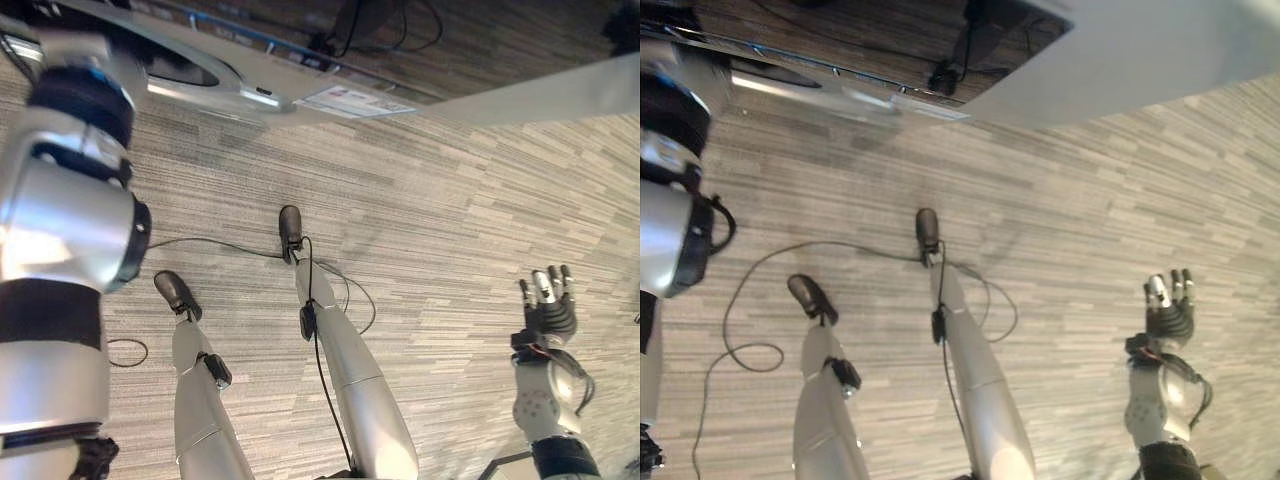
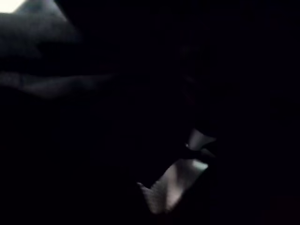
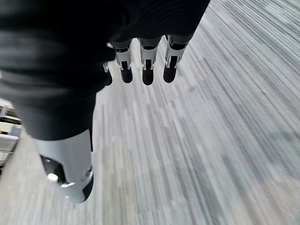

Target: Grab the laundry basket,head to the washer,open it,put in the laundry and shut it.

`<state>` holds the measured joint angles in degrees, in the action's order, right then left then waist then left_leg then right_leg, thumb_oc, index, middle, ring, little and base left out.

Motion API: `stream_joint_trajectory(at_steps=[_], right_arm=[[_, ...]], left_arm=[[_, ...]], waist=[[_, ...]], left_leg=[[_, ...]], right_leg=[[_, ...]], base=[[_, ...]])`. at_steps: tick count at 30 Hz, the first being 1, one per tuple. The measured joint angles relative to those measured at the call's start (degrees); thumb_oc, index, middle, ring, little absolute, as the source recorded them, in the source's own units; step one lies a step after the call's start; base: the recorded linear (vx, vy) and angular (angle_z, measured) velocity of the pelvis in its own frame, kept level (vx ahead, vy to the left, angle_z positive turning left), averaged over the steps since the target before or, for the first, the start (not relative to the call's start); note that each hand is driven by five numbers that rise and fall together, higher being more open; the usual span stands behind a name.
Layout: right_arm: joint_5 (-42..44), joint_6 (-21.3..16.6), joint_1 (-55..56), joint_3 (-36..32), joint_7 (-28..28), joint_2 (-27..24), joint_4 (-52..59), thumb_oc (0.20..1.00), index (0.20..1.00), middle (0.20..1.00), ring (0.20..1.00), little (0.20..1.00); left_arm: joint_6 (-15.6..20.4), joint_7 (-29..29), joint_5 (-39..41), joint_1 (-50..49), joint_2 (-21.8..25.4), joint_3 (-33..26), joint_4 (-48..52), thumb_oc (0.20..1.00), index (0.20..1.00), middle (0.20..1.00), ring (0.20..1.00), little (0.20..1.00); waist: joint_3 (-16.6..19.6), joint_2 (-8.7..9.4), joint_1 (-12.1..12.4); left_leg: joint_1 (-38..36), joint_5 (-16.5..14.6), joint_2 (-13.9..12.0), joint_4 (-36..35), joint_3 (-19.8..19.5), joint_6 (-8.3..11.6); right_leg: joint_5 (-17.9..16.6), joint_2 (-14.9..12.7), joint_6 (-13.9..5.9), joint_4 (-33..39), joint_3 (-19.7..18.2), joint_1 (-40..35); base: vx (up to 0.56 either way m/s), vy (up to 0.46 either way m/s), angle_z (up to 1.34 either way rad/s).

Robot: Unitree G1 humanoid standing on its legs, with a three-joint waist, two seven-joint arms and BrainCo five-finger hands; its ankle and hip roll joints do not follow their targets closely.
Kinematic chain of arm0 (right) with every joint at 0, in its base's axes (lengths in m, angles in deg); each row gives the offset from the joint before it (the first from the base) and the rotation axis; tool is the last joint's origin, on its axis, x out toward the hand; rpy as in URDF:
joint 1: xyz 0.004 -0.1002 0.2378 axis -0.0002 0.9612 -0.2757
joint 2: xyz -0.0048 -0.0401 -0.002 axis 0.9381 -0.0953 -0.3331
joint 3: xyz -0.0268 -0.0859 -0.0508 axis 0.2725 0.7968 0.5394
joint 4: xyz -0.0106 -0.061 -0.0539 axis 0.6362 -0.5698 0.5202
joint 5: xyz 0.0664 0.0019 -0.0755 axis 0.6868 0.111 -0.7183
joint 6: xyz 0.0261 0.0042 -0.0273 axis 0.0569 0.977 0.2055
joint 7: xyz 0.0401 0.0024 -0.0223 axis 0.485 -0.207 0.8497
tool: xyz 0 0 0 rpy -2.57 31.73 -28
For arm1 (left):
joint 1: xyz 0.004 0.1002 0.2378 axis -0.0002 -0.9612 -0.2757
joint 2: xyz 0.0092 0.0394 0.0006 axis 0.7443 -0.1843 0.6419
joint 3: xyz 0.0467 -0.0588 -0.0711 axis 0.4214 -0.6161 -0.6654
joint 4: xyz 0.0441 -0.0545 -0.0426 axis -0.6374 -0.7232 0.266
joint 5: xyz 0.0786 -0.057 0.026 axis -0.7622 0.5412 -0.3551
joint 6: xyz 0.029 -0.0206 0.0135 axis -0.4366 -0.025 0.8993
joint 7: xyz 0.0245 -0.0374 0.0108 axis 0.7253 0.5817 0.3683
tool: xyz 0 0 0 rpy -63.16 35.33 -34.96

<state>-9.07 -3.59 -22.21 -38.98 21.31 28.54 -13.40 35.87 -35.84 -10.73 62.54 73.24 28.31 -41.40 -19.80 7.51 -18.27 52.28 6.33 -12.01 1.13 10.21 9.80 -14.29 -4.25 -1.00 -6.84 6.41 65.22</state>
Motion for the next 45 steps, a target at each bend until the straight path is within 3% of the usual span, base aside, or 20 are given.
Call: stream_joint_trajectory(at_steps=[4,15,22,25,31,34,38,42,45], right_arm=[[-0.14,-0.07,1.84,-2.67,1.0,-3.04,3.47,1.0,1.0,1.0,1.0,1.0],[-0.51,1.32,1.82,0.9,3.42,-3.26,-0.36,1.0,1.0,1.0,1.0,1.0],[0.12,1.41,1.82,1.12,5.32,-3.18,-2.06,1.0,1.0,1.0,1.0,1.0],[0.49,1.25,1.69,1.8,6.38,-3.22,-1.82,1.0,1.0,1.0,1.0,1.0],[1.21,0.99,1.82,5.59,8.62,-2.22,-2.89,1.0,1.0,1.0,1.0,1.0],[1.21,1.0,2.29,5.55,8.83,-1.69,-4.23,1.0,1.0,1.0,1.0,1.0],[1.21,1.08,2.93,5.45,9.72,-0.09,-4.5,1.0,1.0,1.0,1.0,1.0],[1.17,1.54,3.39,4.58,10.1,0.82,-5.41,1.0,1.0,1.0,1.0,1.0],[1.17,2.07,3.92,3.71,10.85,1.18,-5.37,1.0,1.0,1.0,1.0,1.0]], left_arm=[[2.08,-0.55,5.92,-0.66,2.83,0.44,4.68,1.0,1.0,1.0,1.0,1.0],[2.4,-2.76,10.73,-6.73,-0.6,-5.68,4.22,1.0,1.0,1.0,1.0,1.0],[2.95,-2.74,4.1,-8.26,-0.1,-5.27,4.67,1.0,1.0,1.0,1.0,1.0],[3.69,-2.39,-2.12,-11.23,2.6,-4.12,8.05,1.0,1.0,1.0,1.0,1.0],[6.9,0.29,-13.84,-26.5,8.52,-6.65,12.24,1.0,1.0,1.0,1.0,1.0],[6.97,0.5,-14.24,-30.74,9.29,-8.94,13.18,1.0,1.0,1.0,1.0,1.0],[9.25,-0.27,-14.03,-42.67,10.04,-17.46,21.16,1.0,1.0,1.0,1.0,1.0],[9.38,-2.81,-13.59,-51.18,9.54,-19.01,23.79,1.0,1.0,1.0,1.0,1.0],[9.57,-4.23,-13.44,-59.73,7.94,-24.57,29.93,1.0,1.0,1.0,1.0,1.0]], waist=[[-0.13,-0.45,1.16],[0.09,-0.83,1.52],[0.09,-0.83,1.59],[0.08,-0.83,1.56],[0.16,-0.94,1.69],[0.24,-0.9,2.24],[0.26,-0.94,2.61],[0.47,-1.44,3.64],[0.61,-1.81,4.57]], left_leg=[[-0.33,0.64,0.11,-1.1,-0.31,0.01],[-1.26,1.37,1.63,-1.01,-1.39,-0.71],[-1.17,1.48,1.47,-0.75,-1.61,-0.61],[-1.22,1.46,1.54,-0.48,-1.73,-0.62],[-5.64,1.17,1.59,-0.36,-1.99,-0.87],[-6.19,1.07,1.67,-0.34,-2.2,-1.08],[-7.55,1.17,1.63,-0.24,-2.54,-0.92],[-10.95,1.08,1.95,-0.74,-3.37,-1.07],[-13.95,0.95,2.42,-1.49,-3.4,-1.29]], right_leg=[[-0.01,-0.16,0.02,0.05,0.23,-0.06],[0.14,-1.68,-0.18,-1.08,0.35,-1.29],[0.12,-1.62,-0.2,-1.24,0.5,-1.37],[0.12,-1.77,-0.2,-1.28,0.62,-1.63],[0.6,-1.83,-0.63,-1.29,0.76,-6.21],[1.1,-1.87,-1.23,-1.31,0.8,-7.03],[0.89,-1.92,-0.96,-1.36,1.0,-8.5],[1.29,-2.26,-1.26,-1.26,1.83,-12.25],[1.64,-2.78,-1.7,-0.94,1.86,-15.13]], base=[[-0.02,0.02,0.03],[-0.02,0.015,0.06],[-0.02,0.007,0.0],[-0.05,0.033,0.01],[-0.04,0.037,0.01],[-0.04,0.047,0.03],[-0.03,0.063,0.01],[-0.02,0.08,0.07],[0.01,0.063,0.04]])
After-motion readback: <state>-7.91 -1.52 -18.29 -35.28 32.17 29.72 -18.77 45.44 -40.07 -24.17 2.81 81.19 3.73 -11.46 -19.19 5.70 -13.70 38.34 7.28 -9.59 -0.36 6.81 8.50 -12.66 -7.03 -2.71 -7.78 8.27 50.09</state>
